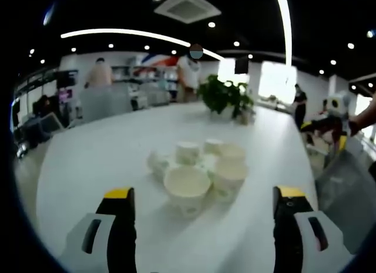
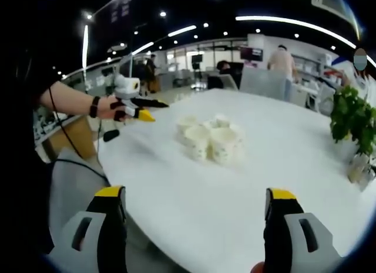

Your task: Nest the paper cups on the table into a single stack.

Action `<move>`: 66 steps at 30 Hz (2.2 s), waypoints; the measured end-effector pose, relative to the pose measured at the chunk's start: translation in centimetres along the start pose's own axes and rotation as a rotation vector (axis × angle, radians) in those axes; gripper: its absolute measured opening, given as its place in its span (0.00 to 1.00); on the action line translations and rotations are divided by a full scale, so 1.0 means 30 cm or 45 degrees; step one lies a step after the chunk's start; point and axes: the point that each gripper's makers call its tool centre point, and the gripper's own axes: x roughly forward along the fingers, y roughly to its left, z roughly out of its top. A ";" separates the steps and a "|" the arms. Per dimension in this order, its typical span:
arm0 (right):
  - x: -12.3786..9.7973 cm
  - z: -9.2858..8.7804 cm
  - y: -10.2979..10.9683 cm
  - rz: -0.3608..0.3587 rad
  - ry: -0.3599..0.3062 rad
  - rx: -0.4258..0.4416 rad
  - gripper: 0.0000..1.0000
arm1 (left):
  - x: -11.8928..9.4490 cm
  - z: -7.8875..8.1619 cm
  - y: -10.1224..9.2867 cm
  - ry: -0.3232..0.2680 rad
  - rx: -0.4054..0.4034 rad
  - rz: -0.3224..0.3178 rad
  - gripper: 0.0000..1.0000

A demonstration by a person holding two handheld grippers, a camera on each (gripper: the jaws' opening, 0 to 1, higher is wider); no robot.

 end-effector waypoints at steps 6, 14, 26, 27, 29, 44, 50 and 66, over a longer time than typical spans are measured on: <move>-0.011 -0.011 0.003 0.002 0.012 0.006 0.96 | 0.033 -0.004 0.010 0.017 0.031 -0.014 0.98; -0.033 -0.020 -0.007 -0.002 0.019 0.017 0.96 | 0.068 0.015 0.021 0.013 0.045 -0.031 0.96; -0.054 -0.026 -0.018 -0.010 0.024 0.018 0.96 | 0.125 -0.028 0.032 0.054 0.054 -0.044 0.95; -0.058 -0.026 -0.018 -0.012 0.021 0.021 0.96 | 0.127 -0.029 0.034 0.053 0.050 -0.046 0.95; -0.066 -0.029 -0.018 -0.015 0.021 0.023 0.96 | 0.130 -0.030 0.039 0.054 0.040 -0.043 0.94; -0.102 -0.044 -0.031 -0.037 0.030 0.042 0.96 | 0.173 -0.052 0.064 0.074 0.039 -0.034 0.91; -0.105 -0.051 -0.038 -0.039 0.037 0.044 0.95 | 0.186 -0.059 0.070 0.079 0.044 -0.042 0.88; -0.107 -0.061 -0.050 -0.047 0.046 0.060 0.95 | 0.234 -0.072 0.075 0.086 0.027 -0.085 0.81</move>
